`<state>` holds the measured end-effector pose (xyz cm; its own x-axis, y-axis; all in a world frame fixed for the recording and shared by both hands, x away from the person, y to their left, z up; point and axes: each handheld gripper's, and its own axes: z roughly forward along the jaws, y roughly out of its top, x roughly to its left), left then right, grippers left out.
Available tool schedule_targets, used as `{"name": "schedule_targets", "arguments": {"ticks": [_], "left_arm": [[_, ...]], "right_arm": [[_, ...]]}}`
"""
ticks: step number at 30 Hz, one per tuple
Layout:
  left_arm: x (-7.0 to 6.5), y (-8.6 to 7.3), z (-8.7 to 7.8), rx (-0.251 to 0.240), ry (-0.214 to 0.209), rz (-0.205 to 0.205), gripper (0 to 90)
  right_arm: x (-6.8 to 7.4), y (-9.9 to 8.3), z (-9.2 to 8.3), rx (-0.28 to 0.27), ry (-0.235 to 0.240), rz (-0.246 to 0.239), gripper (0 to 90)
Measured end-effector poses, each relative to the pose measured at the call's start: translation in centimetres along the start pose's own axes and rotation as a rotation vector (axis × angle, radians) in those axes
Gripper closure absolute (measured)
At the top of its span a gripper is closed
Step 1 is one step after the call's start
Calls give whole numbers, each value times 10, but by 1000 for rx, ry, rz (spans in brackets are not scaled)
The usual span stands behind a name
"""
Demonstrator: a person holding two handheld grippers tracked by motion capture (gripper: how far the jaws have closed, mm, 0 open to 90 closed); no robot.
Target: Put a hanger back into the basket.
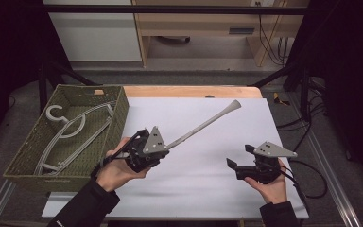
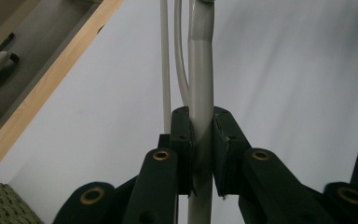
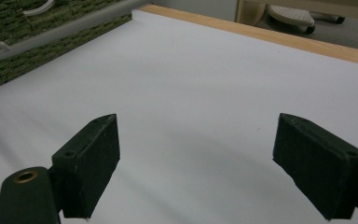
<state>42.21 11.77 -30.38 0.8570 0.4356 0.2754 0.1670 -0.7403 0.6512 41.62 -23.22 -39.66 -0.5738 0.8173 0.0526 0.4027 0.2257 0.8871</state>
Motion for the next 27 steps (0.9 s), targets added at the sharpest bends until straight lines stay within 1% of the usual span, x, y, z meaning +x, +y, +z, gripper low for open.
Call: {"name": "schedule_targets", "arguments": {"ticks": [2, 4, 5, 7, 10, 14, 15, 17, 18, 20, 26, 27], "left_arm": [[2, 3, -7, -2, -3, -3, 802], [4, 5, -13, 0, 5, 2, 802], [5, 5, -16, -2, 7, -2, 802], [9, 7, -26, -19, -1, -13, 802], [16, 9, -39, -40, 0, -30, 802], [28, 10, -55, -34, 23, -39, 801], [31, 10, -59, -29, 23, -41, 802], [37, 8, -64, -39, 27, -62, 802], [41, 7, -68, -34, 25, -64, 801], [48, 3, -74, -34, 19, -81, 802], [69, -5, -90, -32, 13, -126, 802], [72, -6, -92, -32, 19, -133, 802]], "right_arm": [[-1, -1, 0, 2, -2, -3, 149], [-1, -1, 0, 3, -4, 0, 149], [-1, -1, 0, 5, -3, -1, 149], [-1, -1, 0, 8, -1, -4, 148], [-1, -1, 1, 12, -1, -4, 146], [-1, -2, 1, 15, -6, -5, 140], [-2, -2, 0, 16, -9, -6, 140], [-2, -2, 0, 9, -12, -7, 139], [-2, -1, 0, 7, -12, -5, 139], [-2, -1, -1, 0, -13, -9, 139], [-1, -2, 0, 6, -17, -12, 130], [-1, -2, 0, 6, -17, -14, 129]]}}
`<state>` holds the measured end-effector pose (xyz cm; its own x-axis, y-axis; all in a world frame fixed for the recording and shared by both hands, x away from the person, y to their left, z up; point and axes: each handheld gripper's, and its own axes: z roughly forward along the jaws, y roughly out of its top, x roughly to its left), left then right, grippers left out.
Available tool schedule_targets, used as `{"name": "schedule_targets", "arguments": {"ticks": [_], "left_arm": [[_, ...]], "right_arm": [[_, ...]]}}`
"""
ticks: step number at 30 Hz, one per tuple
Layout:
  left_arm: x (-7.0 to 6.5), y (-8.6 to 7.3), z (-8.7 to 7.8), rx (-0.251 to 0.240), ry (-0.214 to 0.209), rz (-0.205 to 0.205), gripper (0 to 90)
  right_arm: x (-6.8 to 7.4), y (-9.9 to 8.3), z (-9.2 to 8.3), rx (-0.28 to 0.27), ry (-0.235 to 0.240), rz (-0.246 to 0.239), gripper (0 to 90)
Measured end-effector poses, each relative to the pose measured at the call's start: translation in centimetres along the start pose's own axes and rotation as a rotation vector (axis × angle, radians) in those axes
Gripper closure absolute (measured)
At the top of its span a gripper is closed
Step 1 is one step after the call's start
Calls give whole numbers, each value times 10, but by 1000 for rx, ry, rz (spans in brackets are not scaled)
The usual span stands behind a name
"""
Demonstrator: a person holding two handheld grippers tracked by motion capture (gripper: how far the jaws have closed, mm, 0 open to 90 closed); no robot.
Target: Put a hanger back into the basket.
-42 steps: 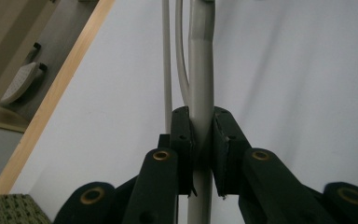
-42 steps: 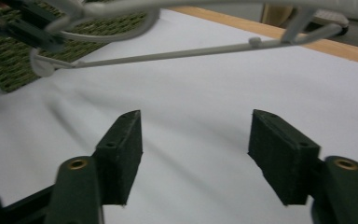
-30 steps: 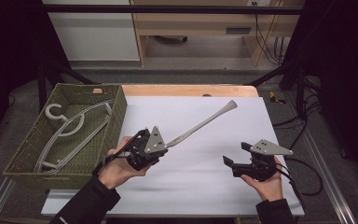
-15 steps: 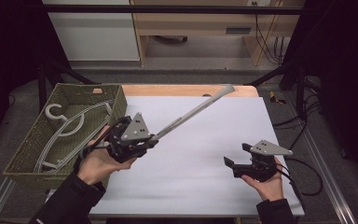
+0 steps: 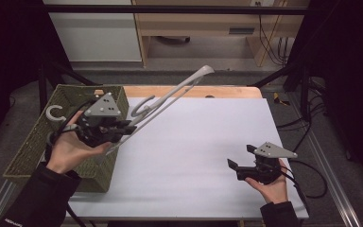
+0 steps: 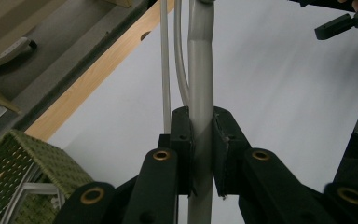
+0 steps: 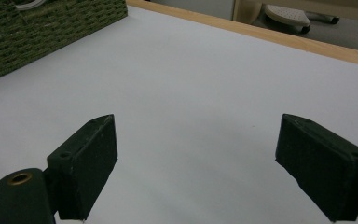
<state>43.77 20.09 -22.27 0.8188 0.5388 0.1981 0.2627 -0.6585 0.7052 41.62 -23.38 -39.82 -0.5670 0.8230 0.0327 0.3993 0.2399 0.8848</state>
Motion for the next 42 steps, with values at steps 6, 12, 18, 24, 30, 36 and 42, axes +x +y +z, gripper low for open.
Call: {"name": "schedule_targets", "arguments": {"ticks": [6, 12, 18, 24, 30, 36, 42], "left_arm": [[21, -8, -17, 3, 18, -42, 802], [42, -22, -29, 29, 42, -77, 802], [63, -37, -37, 55, 62, -103, 802], [80, -54, -43, 62, 80, -136, 802], [98, -78, -48, 82, 104, -172, 802], [107, -93, -53, 91, 104, -194, 801], [117, -111, -57, 125, 111, -236, 801]], "right_arm": [[0, 0, 0, -3, -1, -5, 121], [0, 0, 0, -3, -5, -4, 115], [0, 0, 1, 1, -4, -8, 112], [0, 0, 1, -2, -2, -7, 111], [0, 0, 1, 5, -3, 1, 111], [1, 0, 1, 5, -4, 1, 109], [0, 0, 2, 6, -5, -9, 106]]}}
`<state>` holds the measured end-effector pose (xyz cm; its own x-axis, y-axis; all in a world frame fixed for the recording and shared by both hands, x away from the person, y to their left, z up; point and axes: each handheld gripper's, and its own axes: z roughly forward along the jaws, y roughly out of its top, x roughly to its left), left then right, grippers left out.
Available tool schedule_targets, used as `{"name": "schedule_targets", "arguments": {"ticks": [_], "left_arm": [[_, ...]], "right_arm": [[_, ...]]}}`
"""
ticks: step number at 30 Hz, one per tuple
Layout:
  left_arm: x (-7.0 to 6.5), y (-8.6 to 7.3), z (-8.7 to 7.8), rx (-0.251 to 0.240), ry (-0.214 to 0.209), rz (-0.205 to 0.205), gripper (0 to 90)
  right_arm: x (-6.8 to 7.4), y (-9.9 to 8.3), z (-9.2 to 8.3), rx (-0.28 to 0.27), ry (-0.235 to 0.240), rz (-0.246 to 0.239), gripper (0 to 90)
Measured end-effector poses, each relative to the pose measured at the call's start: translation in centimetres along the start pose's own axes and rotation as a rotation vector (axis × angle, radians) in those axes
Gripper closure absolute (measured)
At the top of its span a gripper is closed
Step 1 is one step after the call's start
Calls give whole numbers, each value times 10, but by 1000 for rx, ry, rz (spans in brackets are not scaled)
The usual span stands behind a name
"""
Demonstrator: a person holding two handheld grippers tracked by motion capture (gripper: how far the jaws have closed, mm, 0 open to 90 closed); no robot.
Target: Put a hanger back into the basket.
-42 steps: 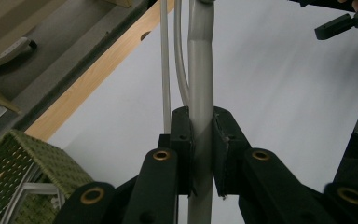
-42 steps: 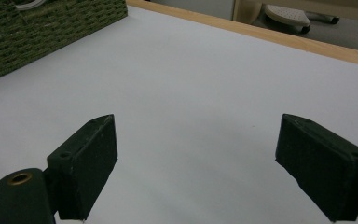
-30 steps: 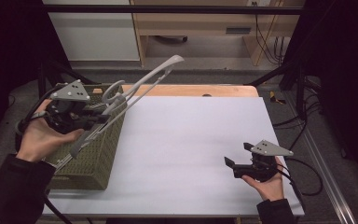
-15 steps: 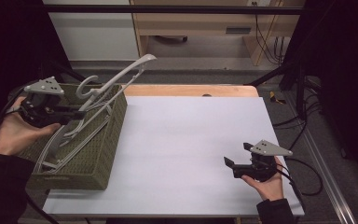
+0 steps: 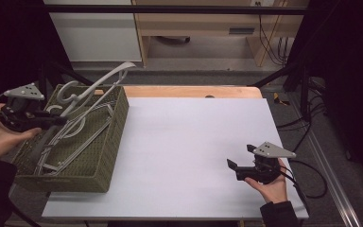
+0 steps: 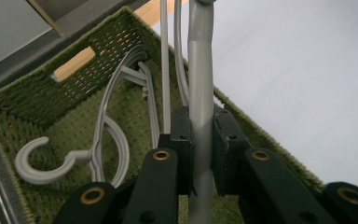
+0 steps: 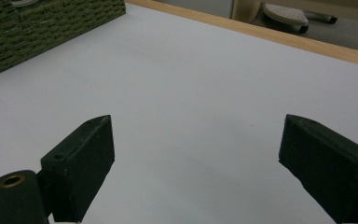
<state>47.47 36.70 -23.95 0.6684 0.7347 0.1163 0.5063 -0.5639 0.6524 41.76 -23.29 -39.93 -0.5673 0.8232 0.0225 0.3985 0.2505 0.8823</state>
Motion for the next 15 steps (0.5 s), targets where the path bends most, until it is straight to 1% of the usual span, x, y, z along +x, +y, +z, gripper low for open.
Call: {"name": "schedule_targets", "arguments": {"ticks": [4, 5, 7, 8, 10, 11, 13, 14, 15], "left_arm": [[5, -6, 2, 7, 4, -18, 801], [7, -8, 2, 12, 5, -15, 802], [10, -11, 3, 18, 8, -27, 801], [14, -15, 4, 25, 8, -38, 802], [15, -17, 4, 30, 11, -35, 801], [17, -20, 5, 30, 10, -43, 801], [19, -21, 7, 35, 9, -46, 801], [22, -23, 9, 40, 10, -51, 801], [24, -24, 10, 42, 12, -47, 801]], "right_arm": [[0, 0, 0, 1, -1, 2, 105], [0, 0, 0, 1, -3, 1, 105], [0, 0, 1, 2, -2, 1, 105], [0, 0, 1, 3, -2, 1, 104], [0, 0, 1, 3, -2, 1, 104], [0, 0, 1, 2, -1, 2, 104], [0, 0, 1, 4, -2, 1, 104], [1, 0, 1, 6, -1, 2, 104], [1, 0, 1, 7, -1, 1, 104]]}}
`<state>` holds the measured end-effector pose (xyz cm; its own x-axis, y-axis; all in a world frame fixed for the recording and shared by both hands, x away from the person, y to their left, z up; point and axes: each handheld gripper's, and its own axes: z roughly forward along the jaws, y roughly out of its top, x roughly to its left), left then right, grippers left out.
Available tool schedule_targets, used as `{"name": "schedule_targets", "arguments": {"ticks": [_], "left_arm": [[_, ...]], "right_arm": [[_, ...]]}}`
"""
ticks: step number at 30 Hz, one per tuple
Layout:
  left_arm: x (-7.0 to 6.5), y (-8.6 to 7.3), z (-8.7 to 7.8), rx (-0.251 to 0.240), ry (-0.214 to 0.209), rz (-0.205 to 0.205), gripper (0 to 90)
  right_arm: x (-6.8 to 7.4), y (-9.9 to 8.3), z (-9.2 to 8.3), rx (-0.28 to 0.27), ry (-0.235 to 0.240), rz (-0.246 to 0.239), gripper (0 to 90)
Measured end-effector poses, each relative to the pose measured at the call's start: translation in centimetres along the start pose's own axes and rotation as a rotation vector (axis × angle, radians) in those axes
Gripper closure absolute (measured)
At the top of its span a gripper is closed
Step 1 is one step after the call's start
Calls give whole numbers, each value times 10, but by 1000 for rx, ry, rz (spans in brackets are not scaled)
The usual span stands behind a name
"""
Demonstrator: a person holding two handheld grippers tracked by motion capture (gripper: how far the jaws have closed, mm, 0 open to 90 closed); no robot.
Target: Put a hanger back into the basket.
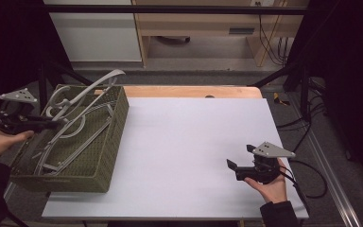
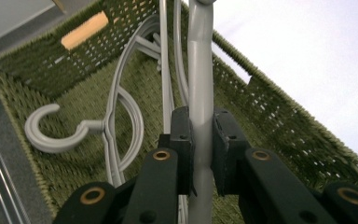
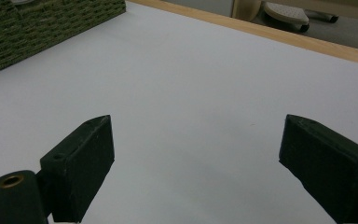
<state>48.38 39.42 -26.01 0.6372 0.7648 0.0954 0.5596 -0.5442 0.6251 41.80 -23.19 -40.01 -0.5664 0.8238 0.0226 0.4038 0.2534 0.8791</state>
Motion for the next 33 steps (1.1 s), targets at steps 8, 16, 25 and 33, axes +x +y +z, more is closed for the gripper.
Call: {"name": "schedule_targets", "arguments": {"ticks": [8, 16, 25, 33], "left_arm": [[12, -12, 16, 41, -11, -30, 801], [18, -24, 24, 69, -10, -53, 801], [22, -36, 32, 94, -12, -70, 801], [19, -41, 49, 101, -35, -88, 801]], "right_arm": [[0, 0, 1, 2, -1, -2, 104], [0, 0, 1, 5, 0, -3, 104], [0, 0, 1, 5, 0, -3, 103], [0, 0, 1, 7, 1, -2, 101]]}}
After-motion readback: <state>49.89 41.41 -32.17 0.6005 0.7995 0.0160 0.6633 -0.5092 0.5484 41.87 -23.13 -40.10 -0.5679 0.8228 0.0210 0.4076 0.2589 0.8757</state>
